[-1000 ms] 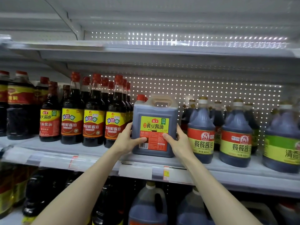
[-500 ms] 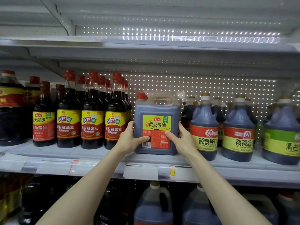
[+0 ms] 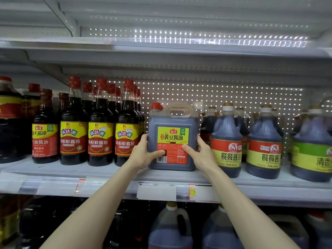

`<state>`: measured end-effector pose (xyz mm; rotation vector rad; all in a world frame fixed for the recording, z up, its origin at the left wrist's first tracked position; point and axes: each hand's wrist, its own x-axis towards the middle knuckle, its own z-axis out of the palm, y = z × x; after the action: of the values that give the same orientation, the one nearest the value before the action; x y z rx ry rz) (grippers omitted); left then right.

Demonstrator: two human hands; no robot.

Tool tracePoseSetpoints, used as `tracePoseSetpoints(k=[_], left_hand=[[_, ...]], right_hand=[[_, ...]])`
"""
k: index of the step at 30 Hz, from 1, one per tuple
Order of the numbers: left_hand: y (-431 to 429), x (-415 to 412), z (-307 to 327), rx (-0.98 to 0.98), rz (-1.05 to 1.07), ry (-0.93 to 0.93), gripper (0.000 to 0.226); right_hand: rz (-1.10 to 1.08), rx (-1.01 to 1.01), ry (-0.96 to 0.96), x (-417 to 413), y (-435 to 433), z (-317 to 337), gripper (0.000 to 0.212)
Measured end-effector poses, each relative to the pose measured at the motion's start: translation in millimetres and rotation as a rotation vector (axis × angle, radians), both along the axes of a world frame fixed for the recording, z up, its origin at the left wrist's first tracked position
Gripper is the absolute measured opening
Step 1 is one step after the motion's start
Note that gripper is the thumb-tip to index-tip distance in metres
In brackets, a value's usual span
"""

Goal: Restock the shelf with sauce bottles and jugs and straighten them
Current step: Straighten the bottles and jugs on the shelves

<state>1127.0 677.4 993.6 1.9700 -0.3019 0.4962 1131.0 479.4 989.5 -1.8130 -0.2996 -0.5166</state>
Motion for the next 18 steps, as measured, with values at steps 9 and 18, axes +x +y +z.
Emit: tracePoseSetpoints(k=[9, 18], left_hand=[[-1.3, 9.1, -2.1, -0.003, 0.011, 0.005, 0.073], [0.6, 14.5, -3.4, -0.009, 0.007, 0.005, 0.073]], right_hand=[[-0.002, 0.011, 0.043, 13.8, 1.4, -2.8, 0.068], [-0.011, -0.006, 0.061, 21.7, 1.5, -3.4, 0.071]])
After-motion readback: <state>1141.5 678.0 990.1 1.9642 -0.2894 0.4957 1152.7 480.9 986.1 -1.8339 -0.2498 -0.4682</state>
